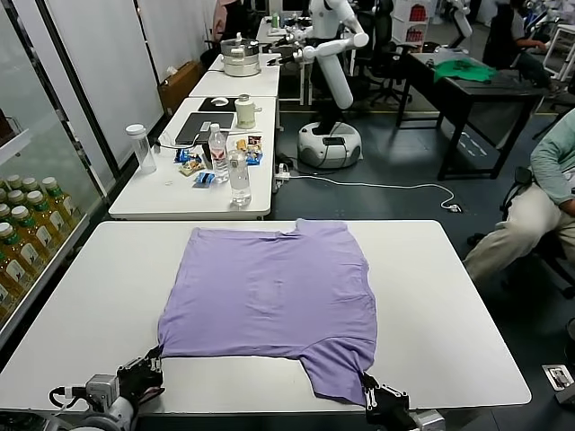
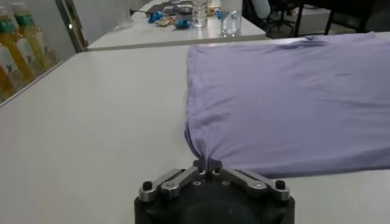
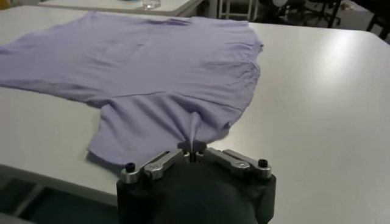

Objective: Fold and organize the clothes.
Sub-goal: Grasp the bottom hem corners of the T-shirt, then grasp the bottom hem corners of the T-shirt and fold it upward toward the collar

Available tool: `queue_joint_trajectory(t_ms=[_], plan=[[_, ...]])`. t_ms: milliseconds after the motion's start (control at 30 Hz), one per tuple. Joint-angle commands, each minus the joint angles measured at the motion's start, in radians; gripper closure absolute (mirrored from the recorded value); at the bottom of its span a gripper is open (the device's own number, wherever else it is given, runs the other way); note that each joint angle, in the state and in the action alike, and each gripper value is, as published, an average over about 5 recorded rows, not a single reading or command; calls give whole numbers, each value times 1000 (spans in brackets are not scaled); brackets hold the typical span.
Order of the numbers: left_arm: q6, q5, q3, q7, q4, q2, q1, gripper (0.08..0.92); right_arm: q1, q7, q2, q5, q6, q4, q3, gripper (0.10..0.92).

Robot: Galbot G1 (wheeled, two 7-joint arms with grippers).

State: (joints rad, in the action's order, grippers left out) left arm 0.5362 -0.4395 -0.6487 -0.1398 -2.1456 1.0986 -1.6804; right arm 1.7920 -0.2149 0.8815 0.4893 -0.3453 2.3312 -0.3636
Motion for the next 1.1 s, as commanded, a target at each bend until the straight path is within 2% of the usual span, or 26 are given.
queue_joint_trajectory(t_ms=[33,167,267,333,467,600,867,1100], plan=[[-56,9,-62,-77,-197,-36,-309,915,214,17,-39,-8,15,155,-135,909],[-59,-4,-142,-97,-251,-47,-370,915,239,14,-42,-11,20,180,-157,909],[-56,-40,-201,-94,-267,-61,-352,915,179,8,-37,-8,20,184,-144,909],[-49,-79,-208,-92,-247,-70,-289,915,86,2,-25,-4,12,160,-121,909],[-36,-128,-164,-80,-170,-78,-86,915,-122,-7,5,11,-18,58,-66,909],[-30,-128,-119,-34,-77,-67,63,915,-238,-13,14,18,-38,-24,-28,909],[-30,-118,-68,30,34,-62,163,915,-375,-12,26,21,-52,-114,37,909],[-35,-88,-39,80,81,-61,205,915,-439,-13,45,20,-70,-178,83,909]])
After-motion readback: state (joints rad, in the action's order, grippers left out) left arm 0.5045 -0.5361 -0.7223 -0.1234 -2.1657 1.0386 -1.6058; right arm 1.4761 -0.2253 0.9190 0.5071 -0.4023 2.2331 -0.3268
